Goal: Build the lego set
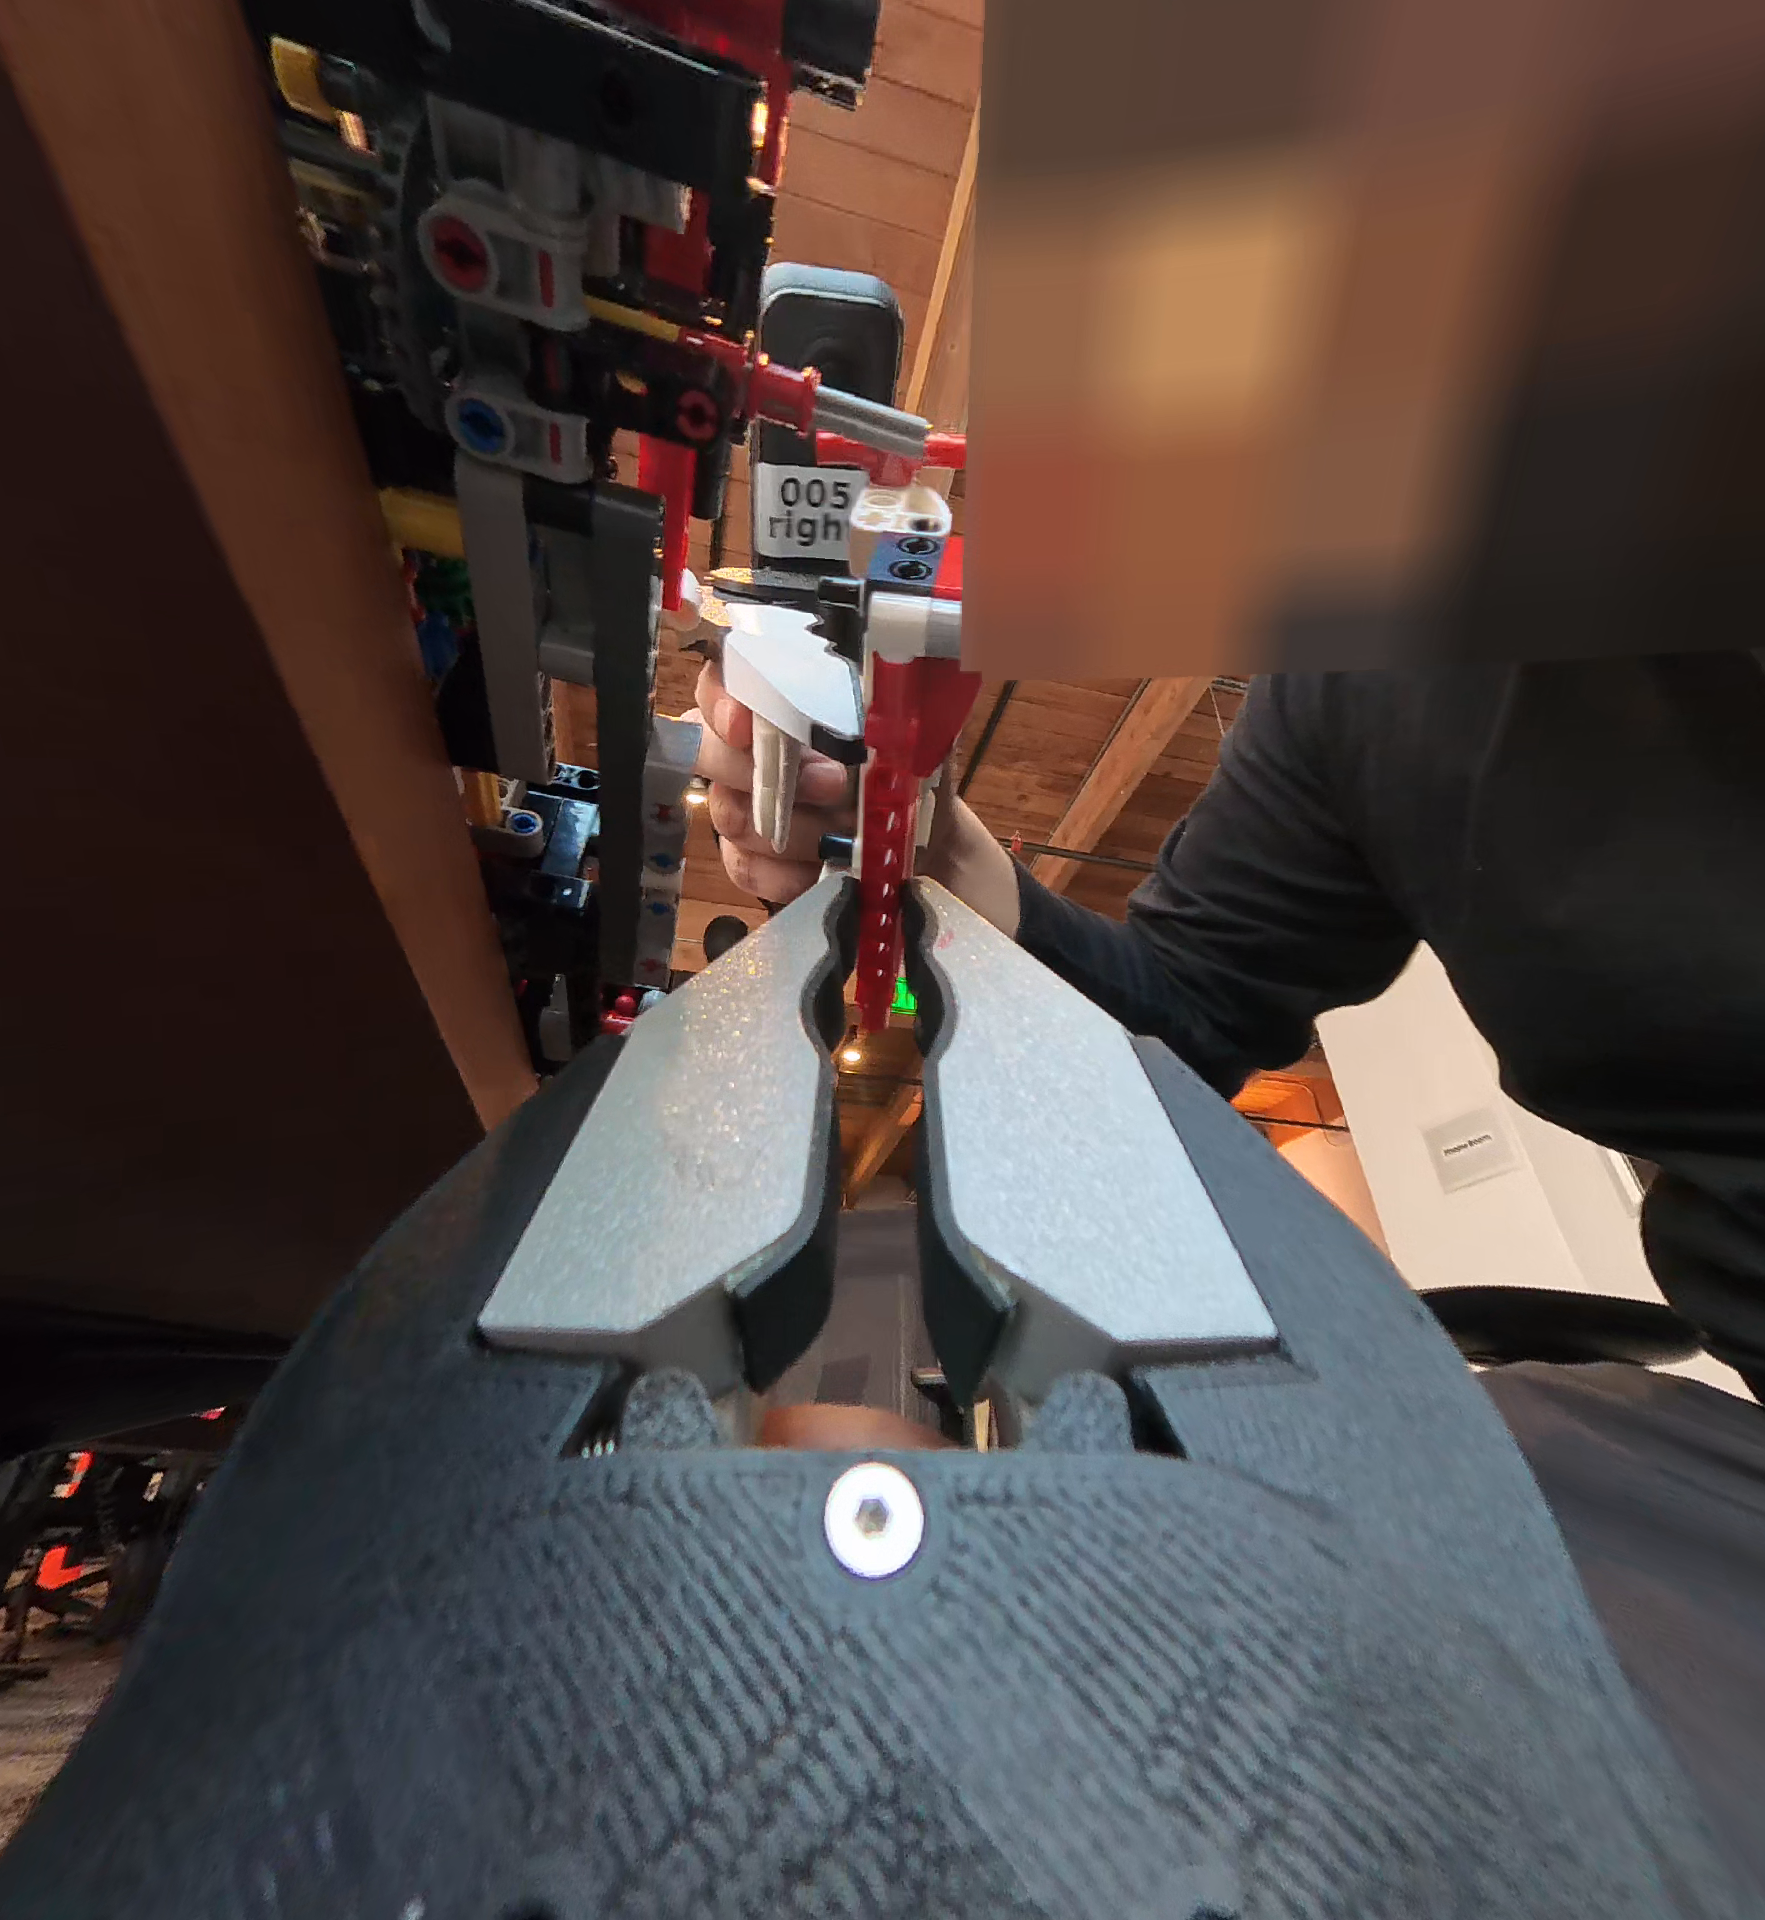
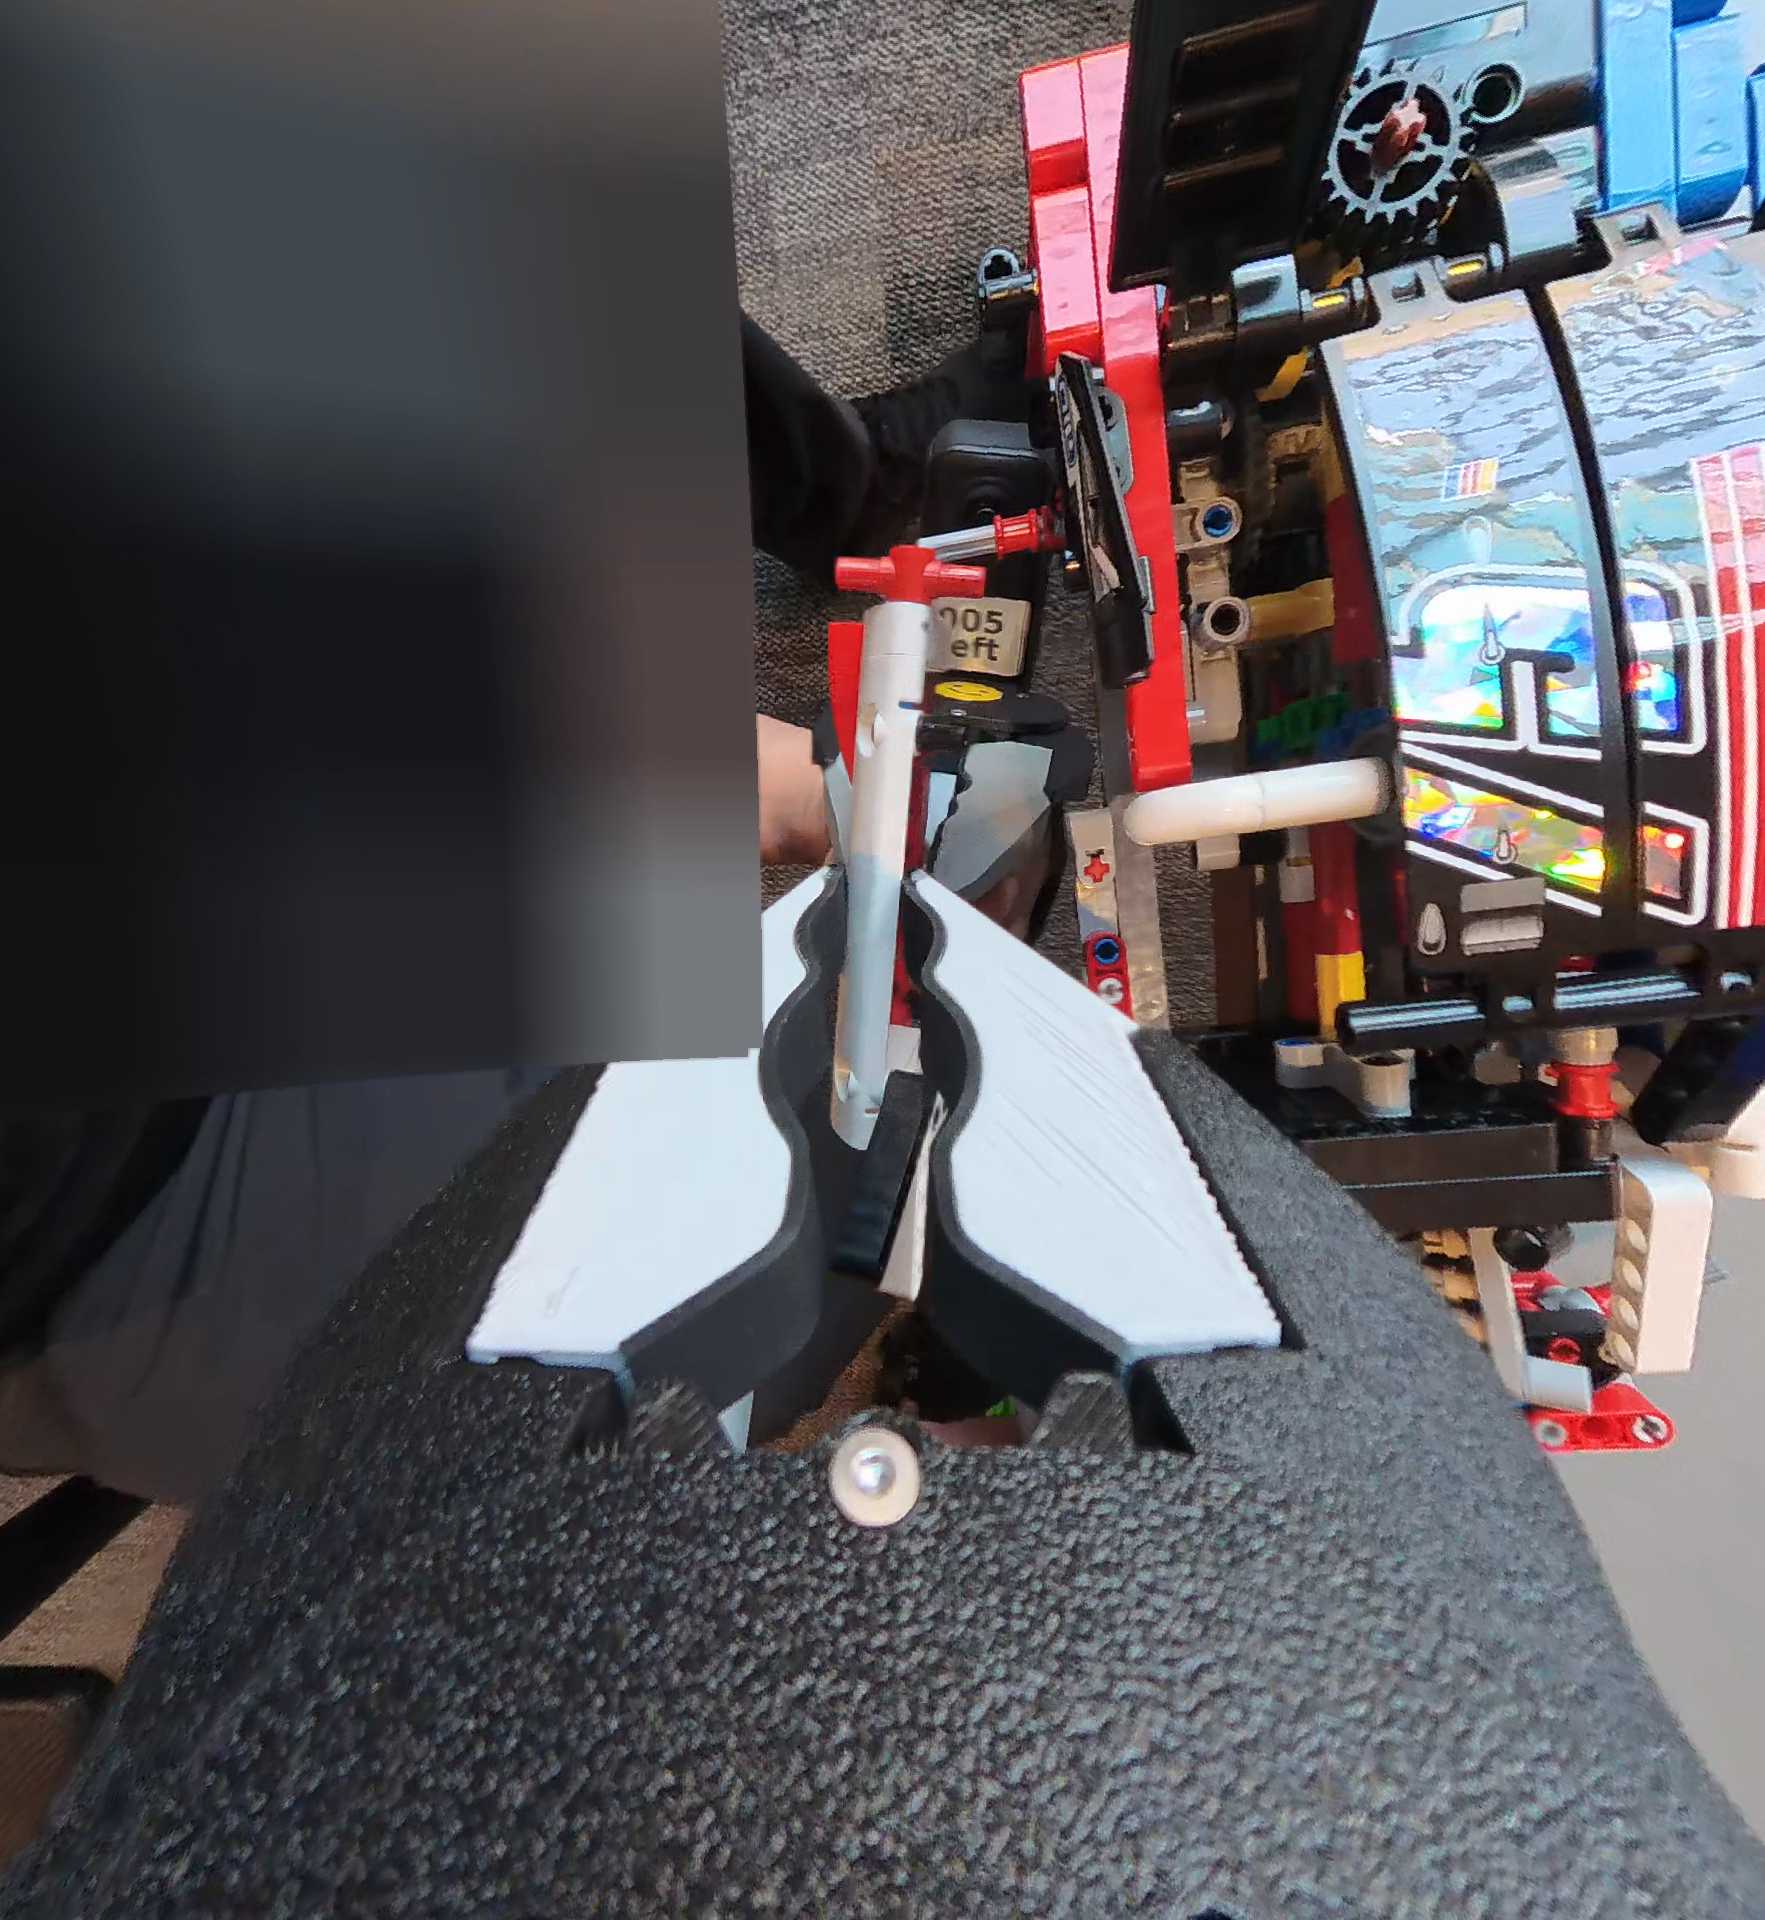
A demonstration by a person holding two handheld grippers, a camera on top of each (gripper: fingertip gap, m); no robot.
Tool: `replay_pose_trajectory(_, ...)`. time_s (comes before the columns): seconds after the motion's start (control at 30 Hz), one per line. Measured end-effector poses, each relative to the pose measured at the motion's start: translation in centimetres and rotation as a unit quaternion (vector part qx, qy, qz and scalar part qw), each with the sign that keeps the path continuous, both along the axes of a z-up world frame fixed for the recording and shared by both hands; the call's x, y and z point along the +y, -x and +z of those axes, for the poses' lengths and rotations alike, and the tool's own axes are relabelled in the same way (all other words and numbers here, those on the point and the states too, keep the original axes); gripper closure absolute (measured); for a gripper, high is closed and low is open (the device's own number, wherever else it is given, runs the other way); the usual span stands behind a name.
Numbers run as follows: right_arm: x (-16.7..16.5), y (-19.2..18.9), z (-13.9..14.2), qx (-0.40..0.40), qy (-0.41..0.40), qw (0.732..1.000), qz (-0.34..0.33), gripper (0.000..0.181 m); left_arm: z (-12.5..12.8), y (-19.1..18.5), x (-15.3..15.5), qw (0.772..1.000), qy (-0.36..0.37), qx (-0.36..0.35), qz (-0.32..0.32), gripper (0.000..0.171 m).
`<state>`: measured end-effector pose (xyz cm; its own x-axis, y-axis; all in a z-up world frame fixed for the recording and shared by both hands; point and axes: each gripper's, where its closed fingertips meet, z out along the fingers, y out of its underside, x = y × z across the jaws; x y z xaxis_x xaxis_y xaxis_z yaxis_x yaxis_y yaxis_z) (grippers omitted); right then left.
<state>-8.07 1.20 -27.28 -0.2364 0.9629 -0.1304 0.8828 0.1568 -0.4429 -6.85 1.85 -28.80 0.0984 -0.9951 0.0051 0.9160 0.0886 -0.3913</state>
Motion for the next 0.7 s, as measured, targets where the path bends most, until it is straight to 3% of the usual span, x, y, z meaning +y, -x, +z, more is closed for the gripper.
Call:
replay_pose_trajectory(0.23, -0.4, -0.1, 0.6, 0.012, 0.069, 0.997, -0.02, 0.175, 0.4, -0.1, -0.5, 1.0, -0.006, 0.006, -0.009, 0.167)
replay_pose_trajectory(0.7, -0.7, 0.1, 0.9, 0.011, 0.089, 0.996, -0.022, 0.176, 0.4, 0.6, -0.6, 1.0, -0.015, 0.021, 0.002, 0.167)
